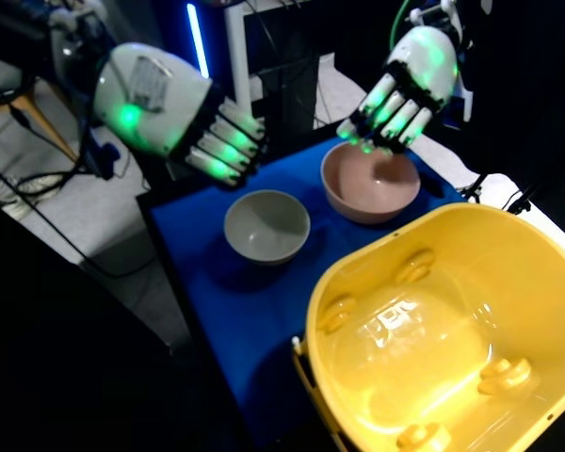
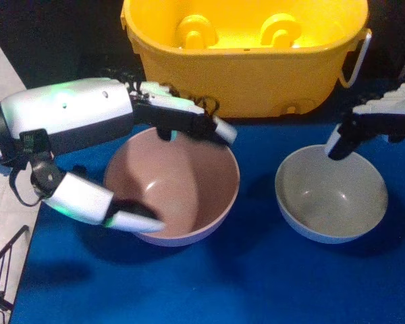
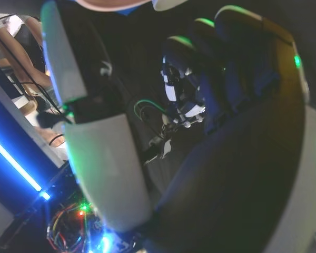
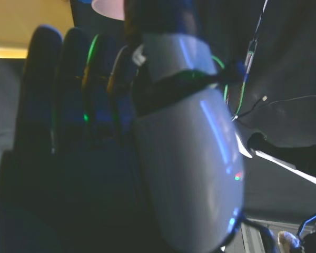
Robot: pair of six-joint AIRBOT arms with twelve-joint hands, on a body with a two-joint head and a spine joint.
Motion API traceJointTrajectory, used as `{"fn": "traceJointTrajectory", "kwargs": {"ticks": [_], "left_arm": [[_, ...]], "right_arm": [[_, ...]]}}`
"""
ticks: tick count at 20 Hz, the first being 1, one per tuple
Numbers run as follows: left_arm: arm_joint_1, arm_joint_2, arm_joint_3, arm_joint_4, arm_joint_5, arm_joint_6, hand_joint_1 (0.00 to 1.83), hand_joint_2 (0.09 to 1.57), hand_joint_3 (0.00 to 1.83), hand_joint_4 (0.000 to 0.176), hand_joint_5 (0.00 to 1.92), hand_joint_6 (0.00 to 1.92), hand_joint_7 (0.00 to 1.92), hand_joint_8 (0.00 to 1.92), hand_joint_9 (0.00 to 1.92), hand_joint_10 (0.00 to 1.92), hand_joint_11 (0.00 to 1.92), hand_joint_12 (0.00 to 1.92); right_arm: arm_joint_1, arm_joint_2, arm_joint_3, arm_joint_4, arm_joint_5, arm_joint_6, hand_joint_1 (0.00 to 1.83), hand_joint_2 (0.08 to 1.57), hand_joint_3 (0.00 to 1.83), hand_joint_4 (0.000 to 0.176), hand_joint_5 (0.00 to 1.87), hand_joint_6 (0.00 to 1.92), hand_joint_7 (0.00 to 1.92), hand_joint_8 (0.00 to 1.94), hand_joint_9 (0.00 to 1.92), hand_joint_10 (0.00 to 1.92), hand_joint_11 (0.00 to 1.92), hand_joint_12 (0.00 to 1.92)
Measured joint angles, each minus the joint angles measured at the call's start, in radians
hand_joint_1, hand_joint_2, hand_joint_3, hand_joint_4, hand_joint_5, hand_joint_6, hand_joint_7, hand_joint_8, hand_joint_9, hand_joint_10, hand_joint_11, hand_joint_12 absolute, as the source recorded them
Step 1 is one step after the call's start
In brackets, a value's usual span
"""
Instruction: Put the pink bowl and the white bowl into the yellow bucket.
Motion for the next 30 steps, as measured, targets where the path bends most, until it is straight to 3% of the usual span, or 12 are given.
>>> {"fn": "traceJointTrajectory", "kwargs": {"ticks": [8,12,21,23,25,27,30], "left_arm": [[0.048,0.000,-0.003,-0.019,-0.009,0.001,0.83,1.00,0.00,0.000,0.50,0.01,0.57,0.00,0.41,0.50,0.15,1.68],[0.111,-0.013,-0.004,-0.066,-0.014,0.003,0.87,1.06,0.00,0.000,0.51,0.00,0.59,0.00,0.36,0.62,0.12,1.72],[0.155,-0.122,0.060,-0.117,-0.014,0.007,1.01,1.07,0.00,0.000,0.53,0.00,0.60,0.00,0.37,0.67,0.12,1.71],[0.173,-0.121,0.062,-0.126,-0.009,0.024,1.01,1.05,0.00,0.000,0.55,0.01,0.60,0.00,0.39,0.66,0.14,1.67],[0.182,-0.121,0.062,-0.146,-0.008,0.034,1.00,1.04,0.00,0.000,0.56,0.01,0.61,0.00,0.39,0.67,0.15,1.64],[0.198,-0.131,0.074,-0.169,-0.015,0.038,0.99,1.04,0.00,0.000,0.56,0.01,0.60,0.00,0.38,0.69,0.13,1.65],[0.207,-0.165,0.098,-0.179,0.002,0.045,0.97,1.06,0.00,0.000,0.55,0.00,0.60,0.00,0.38,0.63,0.13,1.67]], "right_arm": [[0.000,-0.002,0.000,0.000,-0.005,0.000,0.80,0.80,0.03,0.000,0.16,0.98,0.25,0.59,0.10,0.98,0.00,1.64],[0.000,-0.014,-0.005,0.000,-0.045,0.000,0.82,0.81,0.01,0.000,0.18,1.01,0.30,0.64,0.15,1.00,0.00,1.70],[0.000,-0.079,0.028,0.006,-0.144,0.000,0.75,0.86,0.02,0.000,0.21,0.98,0.23,0.74,0.08,1.03,0.00,1.62],[-0.017,-0.121,0.060,0.013,-0.155,0.000,0.71,0.88,0.02,0.000,0.22,0.95,0.27,0.69,0.13,0.98,0.00,1.55],[-0.035,-0.156,0.080,0.018,-0.164,0.000,0.72,0.86,0.01,0.000,0.23,0.96,0.27,0.71,0.11,1.02,0.00,1.60],[-0.061,-0.197,0.107,0.035,-0.164,0.000,0.85,0.80,0.00,0.000,0.30,0.83,0.33,0.62,0.20,0.90,0.00,1.60],[-0.077,-0.220,0.130,0.045,-0.164,0.000,0.86,0.79,0.00,0.000,0.36,0.69,0.37,0.48,0.20,0.83,0.00,1.54]]}}
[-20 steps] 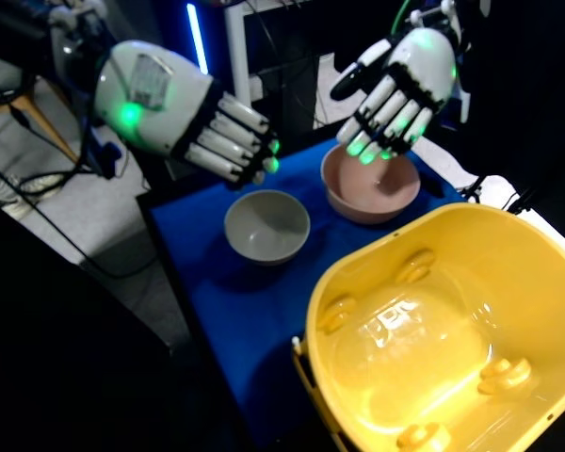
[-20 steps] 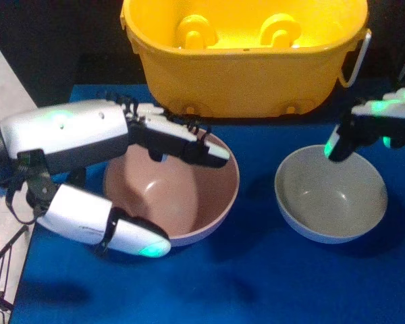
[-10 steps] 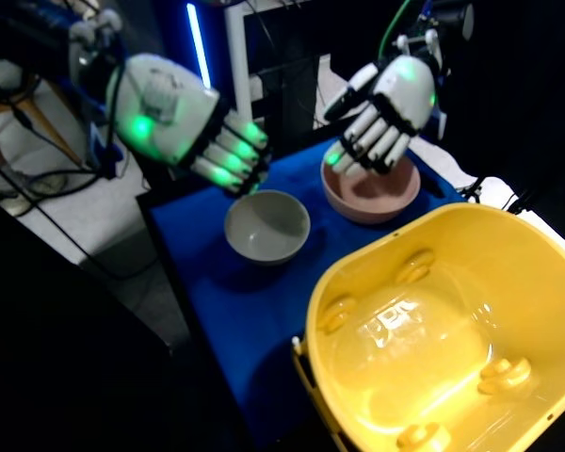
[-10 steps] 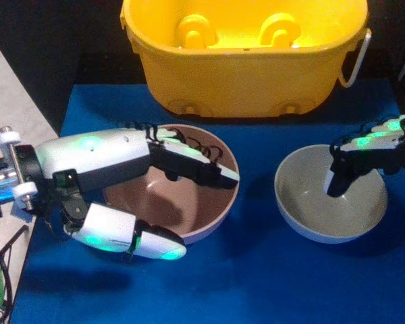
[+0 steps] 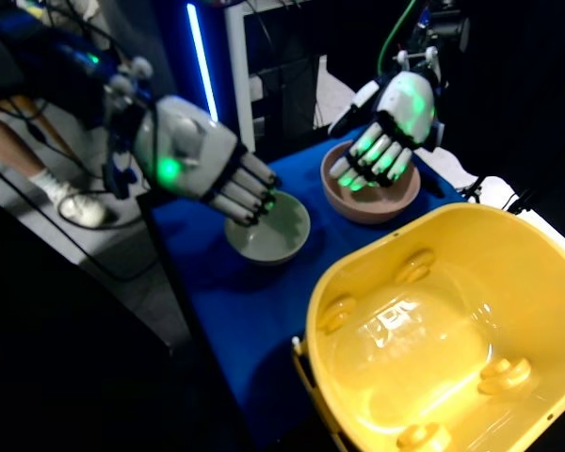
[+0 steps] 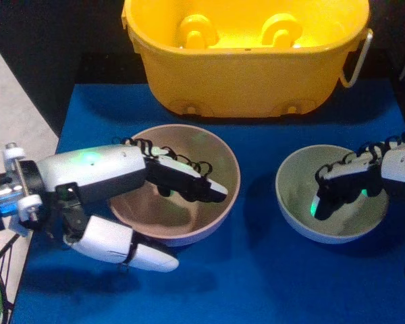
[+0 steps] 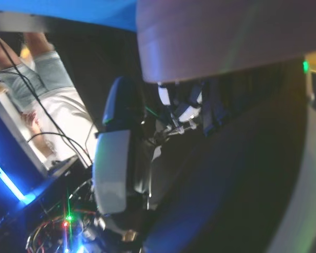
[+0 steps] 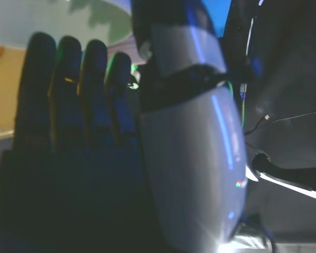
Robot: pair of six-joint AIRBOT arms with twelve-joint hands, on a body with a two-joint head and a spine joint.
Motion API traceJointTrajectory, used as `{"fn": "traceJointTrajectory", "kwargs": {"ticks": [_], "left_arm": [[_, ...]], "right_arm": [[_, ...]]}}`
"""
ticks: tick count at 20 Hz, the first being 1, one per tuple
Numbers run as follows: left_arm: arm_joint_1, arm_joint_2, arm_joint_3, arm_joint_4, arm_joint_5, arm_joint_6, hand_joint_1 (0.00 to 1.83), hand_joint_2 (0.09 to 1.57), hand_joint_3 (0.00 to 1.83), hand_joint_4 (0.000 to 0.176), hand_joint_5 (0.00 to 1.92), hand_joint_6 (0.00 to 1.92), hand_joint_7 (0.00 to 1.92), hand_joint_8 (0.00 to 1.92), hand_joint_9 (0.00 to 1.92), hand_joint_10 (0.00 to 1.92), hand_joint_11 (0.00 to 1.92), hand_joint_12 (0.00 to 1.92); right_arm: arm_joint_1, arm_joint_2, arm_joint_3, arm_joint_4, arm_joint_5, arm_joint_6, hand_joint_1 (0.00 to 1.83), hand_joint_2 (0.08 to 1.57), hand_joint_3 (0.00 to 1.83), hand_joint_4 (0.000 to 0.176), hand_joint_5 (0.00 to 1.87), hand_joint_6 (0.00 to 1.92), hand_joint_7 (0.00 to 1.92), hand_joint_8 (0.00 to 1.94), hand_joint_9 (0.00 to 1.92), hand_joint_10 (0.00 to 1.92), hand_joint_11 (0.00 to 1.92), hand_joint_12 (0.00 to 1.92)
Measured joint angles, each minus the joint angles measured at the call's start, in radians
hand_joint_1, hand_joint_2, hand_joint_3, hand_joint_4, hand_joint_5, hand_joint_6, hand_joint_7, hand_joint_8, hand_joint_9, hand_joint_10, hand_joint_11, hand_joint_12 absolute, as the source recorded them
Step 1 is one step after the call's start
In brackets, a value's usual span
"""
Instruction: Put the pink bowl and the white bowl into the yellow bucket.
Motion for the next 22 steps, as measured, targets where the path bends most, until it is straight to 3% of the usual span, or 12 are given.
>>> {"fn": "traceJointTrajectory", "kwargs": {"ticks": [4,8,10,14,15,16,17,18,19,20,22], "left_arm": [[0.002,-0.037,0.030,-0.022,-0.008,0.010,0.97,1.04,0.00,0.000,0.58,0.01,0.62,0.00,0.39,0.59,0.14,1.65],[0.019,-0.064,0.050,-0.057,-0.005,0.027,1.06,1.09,0.01,0.000,0.62,0.02,0.62,0.00,0.37,0.69,0.16,1.63],[0.023,-0.072,0.057,-0.064,-0.013,0.032,1.07,1.12,0.02,0.000,0.66,0.03,0.64,0.01,0.38,0.71,0.18,1.63],[0.025,-0.080,0.062,-0.069,-0.024,0.035,1.15,1.13,0.01,0.000,0.74,0.06,0.67,0.02,0.40,0.73,0.19,1.59],[0.027,-0.080,0.062,-0.070,-0.026,0.035,1.17,1.13,0.00,0.000,0.80,0.07,0.72,0.04,0.41,0.90,0.23,1.63],[0.029,-0.080,0.062,-0.070,-0.032,0.035,1.14,1.18,0.00,0.000,0.83,0.97,0.84,0.18,0.48,1.07,0.31,1.66],[0.031,-0.080,0.062,-0.070,-0.037,0.035,1.15,1.23,0.00,0.016,0.80,1.24,0.74,1.34,0.54,1.29,0.37,1.79],[0.031,-0.080,0.062,-0.071,-0.040,0.035,1.17,1.22,0.00,0.011,0.82,1.20,0.77,1.39,0.61,1.51,0.45,1.91],[0.035,-0.080,0.062,-0.076,-0.045,0.035,1.17,1.21,0.00,0.005,0.83,1.18,0.79,1.39,0.64,1.55,0.49,1.92],[0.038,-0.078,0.058,-0.083,-0.048,0.036,1.20,1.20,0.00,0.000,0.83,1.10,0.83,1.43,0.68,1.66,0.57,1.92],[0.049,-0.066,0.048,-0.088,-0.058,0.037,1.23,1.20,0.00,0.000,0.83,1.04,0.86,1.45,0.70,1.72,0.58,1.92]], "right_arm": [[-0.026,-0.054,0.043,0.016,0.003,0.000,0.75,0.84,0.02,0.000,0.35,0.66,0.39,0.39,0.17,0.76,0.00,1.49],[-0.062,-0.124,0.094,0.030,0.010,0.000,0.85,0.81,0.00,0.000,0.38,0.61,0.42,0.31,0.24,0.69,0.00,1.50],[-0.075,-0.145,0.105,0.039,0.006,0.000,0.92,0.85,0.00,0.000,0.40,0.61,0.41,0.33,0.16,0.91,0.00,1.55],[-0.083,-0.163,0.120,0.043,0.019,0.000,1.21,1.03,0.00,0.000,0.44,0.85,0.24,1.05,0.12,1.29,0.04,1.73],[-0.085,-0.171,0.126,0.043,0.024,0.000,1.15,1.18,0.01,0.000,0.70,1.22,0.30,1.21,0.21,1.40,0.18,1.74],[-0.087,-0.176,0.127,0.045,0.027,0.000,1.16,1.28,0.00,0.000,0.78,1.28,0.55,1.64,0.38,1.46,0.35,1.69],[-0.087,-0.179,0.127,0.045,0.032,0.000,1.31,1.28,0.00,0.000,0.75,1.33,0.55,1.64,0.58,1.60,0.44,1.64],[-0.087,-0.178,0.127,0.045,0.042,0.000,1.34,1.24,0.00,0.000,0.80,1.27,0.63,1.54,0.67,1.51,0.54,1.56],[-0.087,-0.178,0.127,0.046,0.051,0.000,1.45,1.22,0.00,0.000,0.80,1.27,0.65,1.51,0.69,1.46,0.56,1.65],[-0.087,-0.178,0.127,0.049,0.061,0.000,1.47,1.27,0.00,0.000,0.65,1.44,0.57,1.57,0.59,1.56,0.52,1.72],[-0.087,-0.177,0.124,0.051,0.072,0.000,1.47,1.25,0.00,0.000,0.66,1.42,0.60,1.52,0.61,1.53,0.55,1.72]]}}
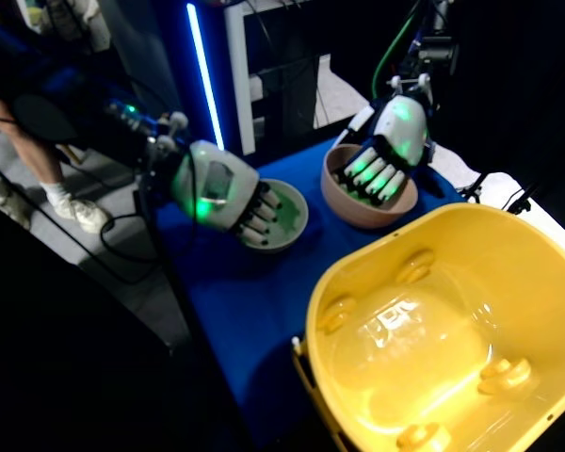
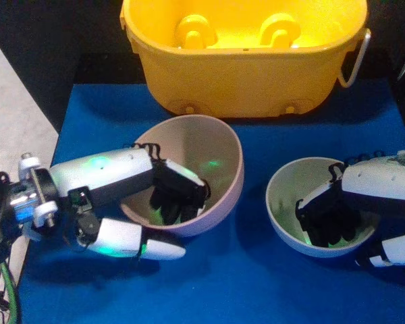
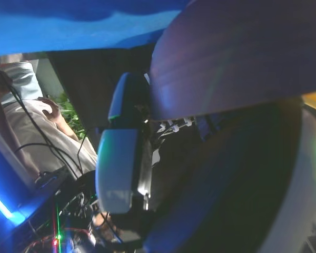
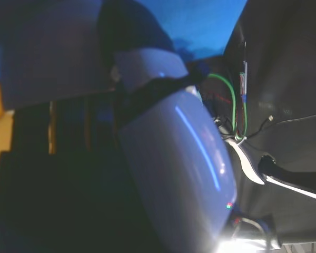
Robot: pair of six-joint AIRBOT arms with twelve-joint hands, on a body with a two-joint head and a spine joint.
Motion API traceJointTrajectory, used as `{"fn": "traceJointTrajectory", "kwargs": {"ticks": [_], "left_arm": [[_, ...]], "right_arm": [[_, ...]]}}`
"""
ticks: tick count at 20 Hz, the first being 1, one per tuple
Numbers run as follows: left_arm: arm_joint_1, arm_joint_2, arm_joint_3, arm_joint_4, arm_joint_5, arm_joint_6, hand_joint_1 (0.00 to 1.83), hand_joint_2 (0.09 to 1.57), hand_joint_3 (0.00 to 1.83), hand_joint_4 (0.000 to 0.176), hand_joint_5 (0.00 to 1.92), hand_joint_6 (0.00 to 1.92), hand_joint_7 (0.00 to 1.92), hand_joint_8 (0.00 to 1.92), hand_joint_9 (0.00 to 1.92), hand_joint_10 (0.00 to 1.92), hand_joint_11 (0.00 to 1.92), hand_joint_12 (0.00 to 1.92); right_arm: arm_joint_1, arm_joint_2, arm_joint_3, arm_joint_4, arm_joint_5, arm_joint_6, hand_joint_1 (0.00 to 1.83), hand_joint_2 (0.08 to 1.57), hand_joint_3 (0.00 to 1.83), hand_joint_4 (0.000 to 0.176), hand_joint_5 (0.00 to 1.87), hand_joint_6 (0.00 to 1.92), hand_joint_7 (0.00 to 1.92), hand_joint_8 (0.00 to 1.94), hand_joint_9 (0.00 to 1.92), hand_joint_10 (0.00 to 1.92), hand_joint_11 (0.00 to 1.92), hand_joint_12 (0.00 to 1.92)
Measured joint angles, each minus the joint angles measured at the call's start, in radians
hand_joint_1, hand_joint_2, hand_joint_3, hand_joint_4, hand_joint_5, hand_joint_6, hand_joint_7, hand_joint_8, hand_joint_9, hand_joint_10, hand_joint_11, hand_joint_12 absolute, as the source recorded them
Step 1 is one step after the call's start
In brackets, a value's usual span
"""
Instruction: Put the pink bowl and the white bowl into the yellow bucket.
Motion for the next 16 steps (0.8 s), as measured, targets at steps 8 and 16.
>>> {"fn": "traceJointTrajectory", "kwargs": {"ticks": [8,16], "left_arm": [[0.011,0.079,-0.053,-0.013,-0.043,-0.008,1.23,1.20,0.00,0.000,0.84,0.98,0.83,1.50,0.68,1.63,0.47,1.92],[0.001,0.154,-0.097,-0.004,-0.095,-0.015,1.25,1.15,0.00,0.000,0.91,0.91,0.95,1.30,0.75,1.51,0.58,1.89]], "right_arm": [[-0.006,0.077,-0.064,0.010,0.028,0.000,1.48,1.23,0.00,0.000,0.63,1.44,0.72,1.37,0.69,1.40,0.58,1.73],[0.028,0.195,-0.139,0.016,0.051,0.000,1.48,1.22,0.00,0.000,0.66,1.45,0.68,1.37,0.71,1.37,0.63,1.68]]}}
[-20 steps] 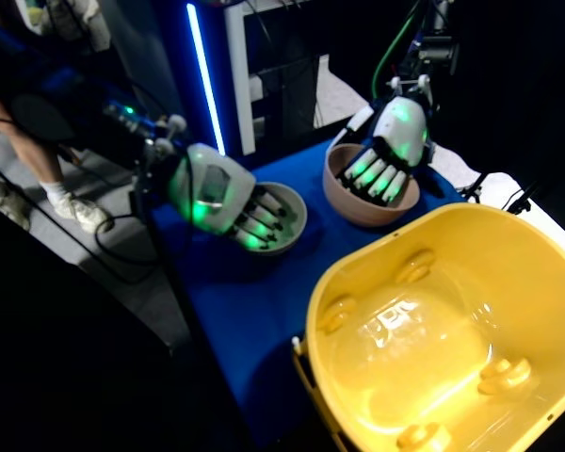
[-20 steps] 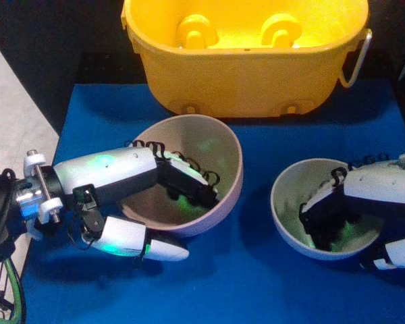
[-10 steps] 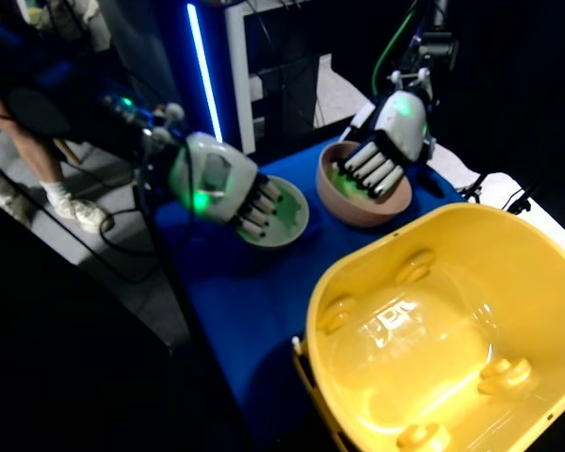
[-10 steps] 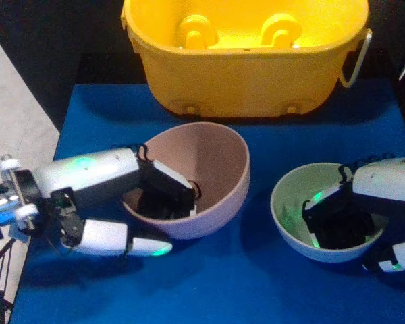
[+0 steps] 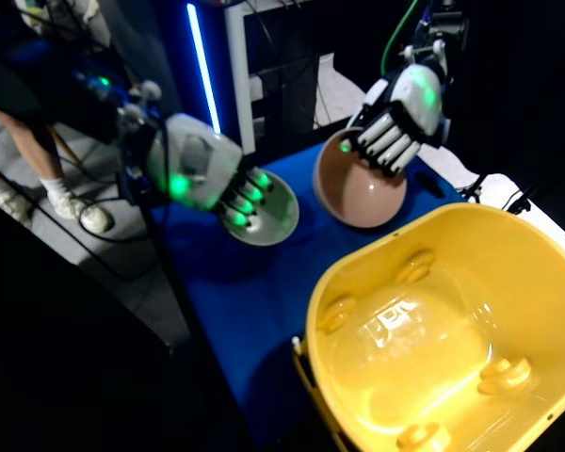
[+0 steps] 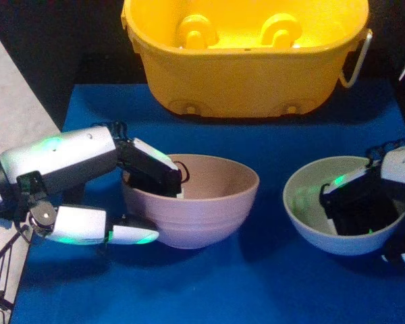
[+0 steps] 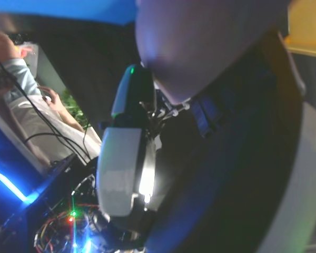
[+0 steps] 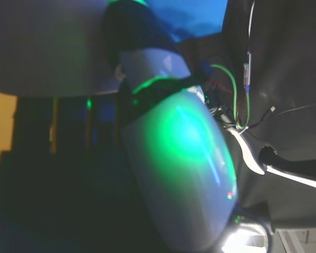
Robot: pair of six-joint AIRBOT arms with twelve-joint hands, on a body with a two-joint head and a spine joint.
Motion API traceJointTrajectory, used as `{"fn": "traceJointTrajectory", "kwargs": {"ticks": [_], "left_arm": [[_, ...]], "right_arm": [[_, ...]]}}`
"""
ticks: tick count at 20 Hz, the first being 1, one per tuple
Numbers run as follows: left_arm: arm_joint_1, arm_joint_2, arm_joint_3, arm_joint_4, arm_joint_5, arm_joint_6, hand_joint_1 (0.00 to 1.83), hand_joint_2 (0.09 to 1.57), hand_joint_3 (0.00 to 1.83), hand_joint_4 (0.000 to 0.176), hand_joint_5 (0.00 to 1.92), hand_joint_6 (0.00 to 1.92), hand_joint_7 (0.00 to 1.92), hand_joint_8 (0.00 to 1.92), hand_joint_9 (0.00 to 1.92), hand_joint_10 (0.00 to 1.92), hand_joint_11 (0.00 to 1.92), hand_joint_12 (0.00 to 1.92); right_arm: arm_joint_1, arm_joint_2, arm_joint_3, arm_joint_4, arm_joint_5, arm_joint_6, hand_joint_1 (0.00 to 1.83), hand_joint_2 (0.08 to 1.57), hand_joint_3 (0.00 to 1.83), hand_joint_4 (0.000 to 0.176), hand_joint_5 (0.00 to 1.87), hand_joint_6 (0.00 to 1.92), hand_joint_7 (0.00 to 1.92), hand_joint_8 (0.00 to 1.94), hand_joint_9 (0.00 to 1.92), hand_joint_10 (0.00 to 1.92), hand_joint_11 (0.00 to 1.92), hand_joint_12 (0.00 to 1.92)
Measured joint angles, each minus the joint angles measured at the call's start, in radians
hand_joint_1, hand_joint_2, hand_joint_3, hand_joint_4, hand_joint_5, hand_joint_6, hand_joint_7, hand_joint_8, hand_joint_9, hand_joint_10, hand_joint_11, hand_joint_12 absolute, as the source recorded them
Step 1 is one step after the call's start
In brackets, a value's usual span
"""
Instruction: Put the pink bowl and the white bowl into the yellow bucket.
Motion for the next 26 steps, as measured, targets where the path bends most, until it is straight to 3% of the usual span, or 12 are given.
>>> {"fn": "traceJointTrajectory", "kwargs": {"ticks": [7,8,9,11,12,13,14,18,19,20,23,26], "left_arm": [[-0.002,0.089,-0.067,-0.007,-0.053,0.000,1.26,1.12,0.00,0.000,0.96,0.83,0.98,1.25,0.80,1.39,0.65,1.77],[-0.002,0.102,-0.075,-0.011,-0.064,0.003,1.25,1.14,0.01,0.000,0.94,0.84,0.93,1.35,0.80,1.43,0.64,1.77],[-0.002,0.118,-0.086,-0.023,-0.071,0.009,1.24,1.17,0.00,0.000,0.90,0.88,0.86,1.47,0.76,1.49,0.60,1.79],[0.017,0.156,-0.109,-0.045,-0.084,0.038,1.24,1.18,0.00,0.000,0.87,0.94,0.86,1.47,0.73,1.48,0.55,1.76],[0.020,0.170,-0.111,-0.051,-0.087,0.056,1.34,1.22,0.00,0.000,0.77,1.03,0.79,1.47,0.69,1.56,0.56,1.77],[0.020,0.173,-0.111,-0.071,-0.093,0.064,1.25,1.18,0.00,0.000,0.87,0.92,0.87,1.44,0.76,1.50,0.58,1.79],[0.020,0.175,-0.112,-0.084,-0.103,0.066,1.23,1.20,0.00,0.000,0.84,0.97,0.83,1.51,0.72,1.61,0.51,1.84],[0.020,0.183,-0.114,-0.101,-0.127,0.094,1.22,1.21,0.00,0.000,0.82,0.97,0.81,1.56,0.80,1.79,0.59,1.92],[0.019,0.187,-0.114,-0.104,-0.129,0.097,1.22,1.21,0.00,0.000,0.81,1.02,0.83,1.53,0.78,1.67,0.56,1.84],[0.016,0.194,-0.114,-0.111,-0.131,0.100,1.23,1.19,0.00,0.000,0.88,0.92,0.85,1.47,0.78,1.44,0.49,1.69],[-0.008,0.203,-0.114,-0.123,-0.140,0.109,1.24,1.18,0.00,0.000,0.89,0.90,0.86,1.47,0.79,1.42,0.49,1.68],[-0.035,0.220,-0.114,-0.115,-0.151,0.124,1.24,1.18,0.00,0.000,0.89,0.91,0.86,1.46,0.79,1.42,0.49,1.68]], "right_arm": [[0.095,0.123,-0.101,-0.029,-0.002,0.000,1.48,1.21,0.00,0.000,0.67,1.42,0.67,1.35,0.71,1.40,0.66,1.67],[0.110,0.129,-0.106,-0.038,0.001,0.000,1.50,1.15,0.00,0.000,0.84,1.21,0.84,1.16,0.88,1.19,0.84,1.49],[0.122,0.131,-0.108,-0.038,0.009,0.000,1.50,1.19,0.00,0.000,0.86,1.16,0.86,1.15,0.91,1.16,0.88,1.46],[0.143,0.140,-0.111,-0.044,0.003,0.000,1.50,1.20,0.00,0.000,0.85,1.18,0.85,1.22,0.90,1.13,0.88,1.47],[0.174,0.140,-0.111,-0.059,-0.019,-0.001,1.50,1.20,0.00,0.000,0.84,1.19,0.85,1.20,0.91,1.13,0.89,1.46],[0.201,0.140,-0.112,-0.078,-0.020,-0.001,1.50,1.21,0.00,0.000,0.83,1.22,0.82,1.21,0.88,1.19,0.89,1.46],[0.219,0.140,-0.113,-0.091,-0.011,-0.001,1.39,1.24,0.00,0.000,0.81,1.27,0.81,1.26,0.88,1.30,0.96,1.54],[0.283,0.123,-0.104,-0.114,-0.010,-0.001,1.37,1.24,0.00,0.000,0.82,1.25,0.84,1.22,0.91,1.29,1.02,1.54],[0.303,0.122,-0.100,-0.128,-0.013,-0.001,1.37,1.23,0.00,0.000,0.83,1.29,0.87,1.12,0.90,1.29,0.94,1.53],[0.325,0.116,-0.093,-0.137,-0.006,-0.001,1.37,1.24,0.00,0.000,0.82,1.32,0.86,1.08,0.91,1.29,0.96,1.54],[0.353,0.114,-0.090,-0.160,-0.007,0.000,1.37,1.21,0.00,0.000,0.87,1.27,0.91,0.97,0.96,1.22,1.04,1.50],[0.397,0.109,-0.089,-0.195,-0.006,0.000,1.37,1.21,0.00,0.000,0.88,1.25,0.87,1.05,0.94,1.23,0.96,1.52]]}}
